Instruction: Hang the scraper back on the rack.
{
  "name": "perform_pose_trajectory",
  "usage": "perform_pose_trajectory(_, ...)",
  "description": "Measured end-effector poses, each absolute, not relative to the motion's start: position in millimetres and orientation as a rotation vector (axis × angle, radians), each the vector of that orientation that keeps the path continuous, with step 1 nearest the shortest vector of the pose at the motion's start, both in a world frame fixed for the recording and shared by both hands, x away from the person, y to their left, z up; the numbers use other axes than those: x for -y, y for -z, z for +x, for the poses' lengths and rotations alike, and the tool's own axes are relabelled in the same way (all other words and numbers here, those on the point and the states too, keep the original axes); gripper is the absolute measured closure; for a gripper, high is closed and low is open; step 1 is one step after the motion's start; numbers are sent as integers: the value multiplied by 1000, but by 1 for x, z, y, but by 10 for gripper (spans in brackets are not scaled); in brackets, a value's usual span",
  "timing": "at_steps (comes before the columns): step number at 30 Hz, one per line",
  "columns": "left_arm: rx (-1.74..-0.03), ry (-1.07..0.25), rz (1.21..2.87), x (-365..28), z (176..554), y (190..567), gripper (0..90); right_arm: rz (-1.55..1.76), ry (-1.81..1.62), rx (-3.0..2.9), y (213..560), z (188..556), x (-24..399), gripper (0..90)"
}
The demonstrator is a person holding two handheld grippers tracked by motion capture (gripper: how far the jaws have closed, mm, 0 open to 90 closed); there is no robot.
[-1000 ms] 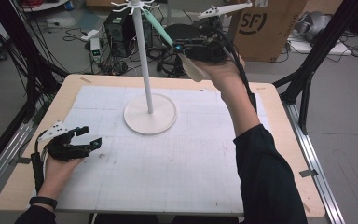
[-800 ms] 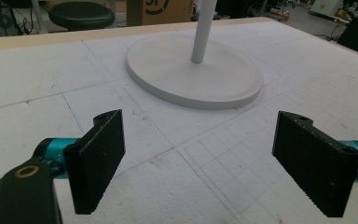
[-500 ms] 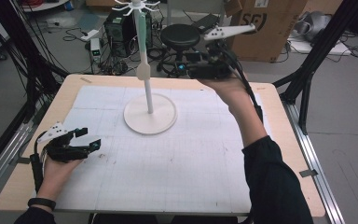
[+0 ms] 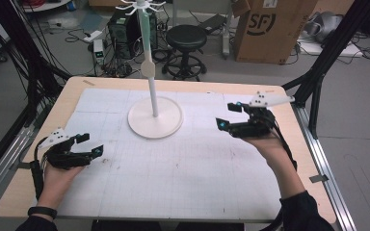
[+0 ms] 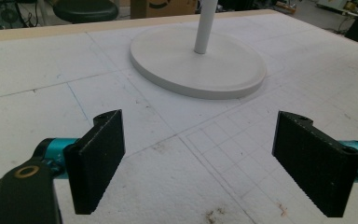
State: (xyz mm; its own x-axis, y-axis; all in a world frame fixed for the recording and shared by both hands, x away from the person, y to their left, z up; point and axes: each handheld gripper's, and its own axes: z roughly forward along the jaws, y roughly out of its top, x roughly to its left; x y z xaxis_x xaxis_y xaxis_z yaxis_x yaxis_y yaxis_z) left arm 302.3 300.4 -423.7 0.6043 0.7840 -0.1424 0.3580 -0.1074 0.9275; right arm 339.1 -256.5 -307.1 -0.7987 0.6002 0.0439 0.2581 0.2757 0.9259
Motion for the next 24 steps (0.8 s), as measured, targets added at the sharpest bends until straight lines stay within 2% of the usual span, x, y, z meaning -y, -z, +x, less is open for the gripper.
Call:
perform_pose_trajectory(6, -954, -483, 1703, -301, 302, 423, 175, 891, -1550, -2199, 352, 325, 289, 225)
perform_pose_trajectory(12, -944, -498, 1695, -300, 301, 423, 175, 983, -1489, -2187, 387, 326, 316, 207)
perform_pose_trajectory(18, -947, -508, 1677, -303, 301, 422, 174, 1062, -1444, -2168, 405, 328, 330, 206)
perform_pose_trajectory(24, -955, -515, 1667, -306, 300, 422, 172, 1079, -1432, -2152, 408, 330, 333, 205)
